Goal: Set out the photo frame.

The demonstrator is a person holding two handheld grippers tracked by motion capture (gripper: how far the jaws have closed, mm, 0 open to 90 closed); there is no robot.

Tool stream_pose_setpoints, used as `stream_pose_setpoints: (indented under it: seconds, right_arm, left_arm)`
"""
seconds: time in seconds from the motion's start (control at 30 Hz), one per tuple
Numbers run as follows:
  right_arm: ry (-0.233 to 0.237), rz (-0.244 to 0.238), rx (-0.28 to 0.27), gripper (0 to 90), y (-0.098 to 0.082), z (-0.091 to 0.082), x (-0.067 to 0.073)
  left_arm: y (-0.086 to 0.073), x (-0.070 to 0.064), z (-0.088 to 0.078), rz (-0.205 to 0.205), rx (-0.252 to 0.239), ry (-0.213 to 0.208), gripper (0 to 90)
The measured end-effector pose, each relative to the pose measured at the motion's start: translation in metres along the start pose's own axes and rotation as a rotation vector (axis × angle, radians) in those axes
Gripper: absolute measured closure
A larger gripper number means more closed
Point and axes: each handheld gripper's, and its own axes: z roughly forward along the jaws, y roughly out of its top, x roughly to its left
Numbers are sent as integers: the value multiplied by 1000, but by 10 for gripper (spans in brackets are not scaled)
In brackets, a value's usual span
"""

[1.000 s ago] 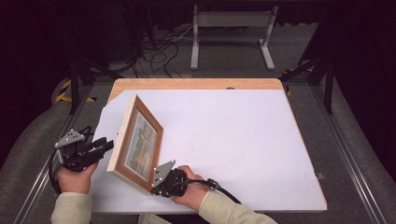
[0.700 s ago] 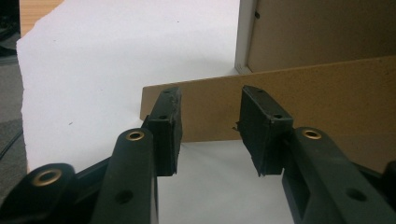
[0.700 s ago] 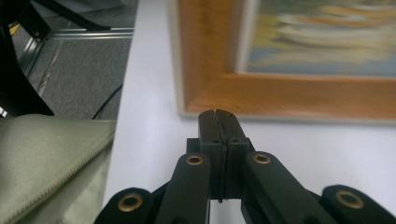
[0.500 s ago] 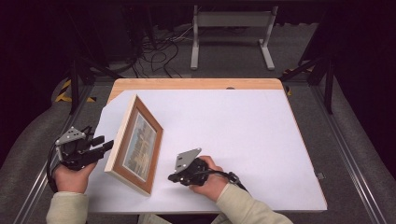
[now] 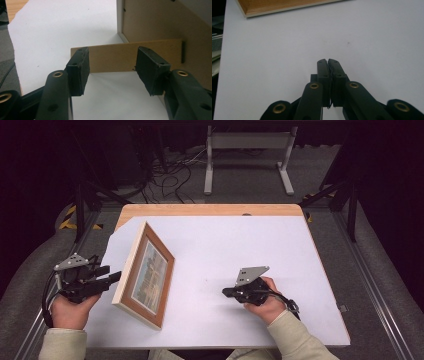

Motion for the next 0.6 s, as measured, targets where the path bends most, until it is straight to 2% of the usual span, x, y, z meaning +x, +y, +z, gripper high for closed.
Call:
stream_pose_setpoints:
  seconds: [0.1, 0.13, 0.17, 0.2, 0.3, 0.33, 0.37, 0.4, 0.6]
  right_arm:
    - [-25, 14, 1, 877, -6, -8, -6]
    - [-34, 20, 3, 875, -8, -11, -8]
    - [-40, 26, 2, 874, -10, -13, -9]
    - [-46, 29, 3, 872, -11, -15, -11]
    - [-54, 41, 2, 870, -14, -19, -13]
    - [-62, 47, 2, 868, -16, -22, -14]
    - [-62, 47, 2, 868, -16, -22, -14]
    - [-66, 50, 1, 867, -17, -23, -15]
    - [-84, 67, 2, 864, -22, -29, -20]
  left_arm:
    - [3, -1, -2, -15, 1, -7, 438]
    - [6, -1, -5, -32, 4, -24, 437]
    - [8, 0, -6, -30, 10, -19, 433]
    - [10, -2, -7, -55, 13, -39, 430]
    - [14, -2, -9, -76, 25, -42, 424]
    - [18, -1, -11, -103, 39, -67, 420]
    - [18, -1, -11, -103, 39, -67, 409]
    - [20, -1, -12, -122, 49, -77, 409]
    - [29, -3, -20, -135, 35, -89, 402]
